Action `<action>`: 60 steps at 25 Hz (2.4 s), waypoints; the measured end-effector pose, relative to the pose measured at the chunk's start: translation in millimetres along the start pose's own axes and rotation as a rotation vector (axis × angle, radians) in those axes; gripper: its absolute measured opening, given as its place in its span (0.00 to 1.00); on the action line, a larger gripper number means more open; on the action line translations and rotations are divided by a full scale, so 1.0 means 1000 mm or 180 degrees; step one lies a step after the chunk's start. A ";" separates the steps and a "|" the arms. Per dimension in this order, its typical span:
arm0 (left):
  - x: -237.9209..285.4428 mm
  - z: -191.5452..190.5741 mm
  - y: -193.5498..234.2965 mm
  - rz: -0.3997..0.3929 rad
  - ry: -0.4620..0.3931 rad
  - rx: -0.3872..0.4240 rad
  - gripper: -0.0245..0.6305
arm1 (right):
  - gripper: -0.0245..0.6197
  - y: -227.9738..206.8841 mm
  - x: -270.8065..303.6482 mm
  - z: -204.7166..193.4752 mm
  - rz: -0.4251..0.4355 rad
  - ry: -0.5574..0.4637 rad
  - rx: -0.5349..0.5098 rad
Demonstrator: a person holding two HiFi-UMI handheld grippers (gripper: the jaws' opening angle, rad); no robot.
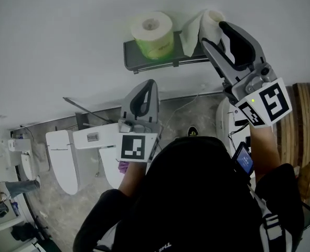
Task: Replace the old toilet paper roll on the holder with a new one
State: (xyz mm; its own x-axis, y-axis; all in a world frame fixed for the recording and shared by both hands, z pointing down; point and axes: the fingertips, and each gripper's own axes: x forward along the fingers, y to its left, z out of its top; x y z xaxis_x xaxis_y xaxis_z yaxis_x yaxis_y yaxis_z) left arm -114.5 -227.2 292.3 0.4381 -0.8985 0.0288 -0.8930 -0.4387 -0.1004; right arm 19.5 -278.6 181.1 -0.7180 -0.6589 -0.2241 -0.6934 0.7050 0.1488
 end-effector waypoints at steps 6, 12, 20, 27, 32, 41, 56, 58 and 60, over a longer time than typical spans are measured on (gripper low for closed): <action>-0.006 0.003 0.008 0.0081 -0.0015 -0.0049 0.07 | 0.44 0.043 0.030 -0.019 0.0214 0.0135 0.0539; -0.016 0.002 0.017 0.0193 -0.0011 -0.0072 0.07 | 0.53 0.056 0.058 -0.039 0.0140 0.0390 0.0632; -0.029 0.000 0.029 0.0317 0.0002 -0.0086 0.07 | 0.61 0.059 0.079 -0.064 -0.0095 0.0832 0.0587; -0.033 -0.003 0.043 0.0394 -0.0008 -0.0104 0.07 | 0.62 0.058 0.100 -0.078 -0.0208 0.1058 0.0515; -0.037 -0.004 0.045 0.0437 0.0003 -0.0127 0.07 | 0.62 0.057 0.107 -0.084 -0.0313 0.1255 0.0431; -0.035 -0.002 0.038 0.0378 -0.0062 -0.0109 0.07 | 0.62 0.059 0.110 -0.082 -0.0192 0.1187 0.0299; -0.036 -0.004 0.038 0.0428 0.0027 -0.0097 0.07 | 0.62 0.097 0.100 -0.001 0.0498 0.0505 0.0045; -0.033 -0.004 0.036 0.0387 -0.0021 -0.0116 0.07 | 0.62 0.091 0.095 0.015 0.0509 0.0373 -0.0033; -0.030 -0.003 0.033 0.0344 -0.0059 -0.0115 0.07 | 0.62 0.082 0.090 0.029 0.0476 0.0279 -0.0119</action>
State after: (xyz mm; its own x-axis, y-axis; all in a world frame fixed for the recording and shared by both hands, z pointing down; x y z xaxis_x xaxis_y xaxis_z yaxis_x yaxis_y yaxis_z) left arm -157.5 -214.5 291.6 0.3407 -0.9402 0.0015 -0.9381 -0.3400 -0.0662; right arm -100.3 -272.8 145.3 -0.8146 -0.5690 -0.1122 -0.5791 0.7877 0.2102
